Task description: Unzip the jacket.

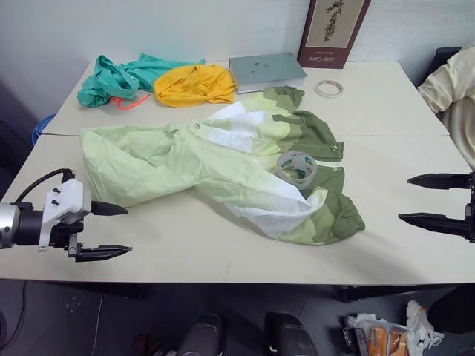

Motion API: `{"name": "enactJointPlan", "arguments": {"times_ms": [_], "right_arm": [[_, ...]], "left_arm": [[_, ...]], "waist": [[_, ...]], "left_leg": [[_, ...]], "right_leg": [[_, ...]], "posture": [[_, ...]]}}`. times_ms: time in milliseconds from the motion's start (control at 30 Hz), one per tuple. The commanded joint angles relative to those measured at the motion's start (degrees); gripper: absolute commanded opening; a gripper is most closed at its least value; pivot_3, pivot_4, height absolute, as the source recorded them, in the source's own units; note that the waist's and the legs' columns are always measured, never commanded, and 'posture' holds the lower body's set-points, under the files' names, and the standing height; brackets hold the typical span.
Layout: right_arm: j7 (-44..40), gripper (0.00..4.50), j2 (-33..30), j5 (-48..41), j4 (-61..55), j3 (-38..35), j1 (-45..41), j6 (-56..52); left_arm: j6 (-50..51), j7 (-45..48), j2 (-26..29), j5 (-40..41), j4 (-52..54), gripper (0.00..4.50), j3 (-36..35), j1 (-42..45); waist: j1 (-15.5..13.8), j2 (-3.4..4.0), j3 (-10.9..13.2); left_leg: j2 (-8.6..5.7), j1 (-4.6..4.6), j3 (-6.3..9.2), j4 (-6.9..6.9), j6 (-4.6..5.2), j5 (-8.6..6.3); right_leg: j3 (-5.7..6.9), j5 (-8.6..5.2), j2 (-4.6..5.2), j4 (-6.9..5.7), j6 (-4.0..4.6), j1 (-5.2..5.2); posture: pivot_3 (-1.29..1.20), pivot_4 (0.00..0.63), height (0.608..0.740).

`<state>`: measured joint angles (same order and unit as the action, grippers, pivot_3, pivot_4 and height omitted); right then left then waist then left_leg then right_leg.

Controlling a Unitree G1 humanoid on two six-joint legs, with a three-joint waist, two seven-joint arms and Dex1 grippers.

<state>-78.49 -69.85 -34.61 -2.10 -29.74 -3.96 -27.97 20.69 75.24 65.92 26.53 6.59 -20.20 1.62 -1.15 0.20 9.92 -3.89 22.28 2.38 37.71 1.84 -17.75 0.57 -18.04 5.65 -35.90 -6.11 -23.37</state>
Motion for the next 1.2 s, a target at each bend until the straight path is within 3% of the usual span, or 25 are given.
{"name": "enactJointPlan", "arguments": {"times_ms": [33,433,867,1000,1100,1200], "right_arm": [[0.1,4.48,0.5,-0.4,-1.0,-1.9,-0.2,0.1],[4.7,4.48,3.1,1.6,-2.8,-0.9,-2.2,2.5],[6.9,4.48,3.6,-2.2,-7.9,2.9,-6.3,-3.8],[8.6,4.48,3.3,2.0,-9.1,12.0,-16.2,-1.5],[9.9,4.48,6.4,8.4,-7.2,22.5,-28.1,1.8],[5.8,4.48,10.9,13.7,-2.5,32.4,-38.5,5.5]], "left_arm": [[0.6,0.0,0.2,0.9,1.7,4.5,-1.5,0.1],[5.6,-3.2,-1.7,2.2,3.5,4.5,0.4,4.1],[15.4,-4.4,-3.5,11.3,8.6,4.5,-0.9,6.0],[19.7,-7.0,-6.4,16.0,9.8,4.5,3.1,15.6],[21.0,-9.7,-11.0,17.3,9.8,4.5,7.0,24.3],[19.7,-10.0,-14.5,15.2,9.3,4.5,12.2,29.8]], "waist": [[0.0,0.0,0.0],[0.0,0.0,0.0],[0.0,0.0,0.0],[0.1,0.0,0.0],[0.1,0.0,0.0],[0.4,-0.02,0.0]], "left_leg": [[0.0,0.0,0.0,0.0,0.0,0.0],[-0.01,0.0,-0.01,0.02,-0.01,0.0],[0.0,0.0,-0.01,0.05,-0.02,0.01],[0.0,0.01,0.0,0.15,-0.04,0.02],[-0.04,0.03,0.0,0.29,-0.06,0.02],[-0.06,0.07,0.0,0.31,-0.1,0.02]], "right_leg": [[0.0,0.0,0.0,0.0,0.0,0.0],[0.0,0.0,-0.01,-0.04,0.0,-0.01],[-0.01,0.0,-0.01,-0.06,0.0,-0.01],[0.01,0.0,-0.03,-0.09,0.0,-0.01],[0.01,0.01,-0.02,-0.21,-0.02,-0.03],[0.04,0.01,-0.06,-0.3,-0.02,-0.11]], "posture": [[0.0,0.15,0.74],[0.0,0.15,0.74],[0.0,0.15,0.74],[0.0,0.15,0.74],[0.0,0.15,0.74],[0.0,0.15,0.74]]}}
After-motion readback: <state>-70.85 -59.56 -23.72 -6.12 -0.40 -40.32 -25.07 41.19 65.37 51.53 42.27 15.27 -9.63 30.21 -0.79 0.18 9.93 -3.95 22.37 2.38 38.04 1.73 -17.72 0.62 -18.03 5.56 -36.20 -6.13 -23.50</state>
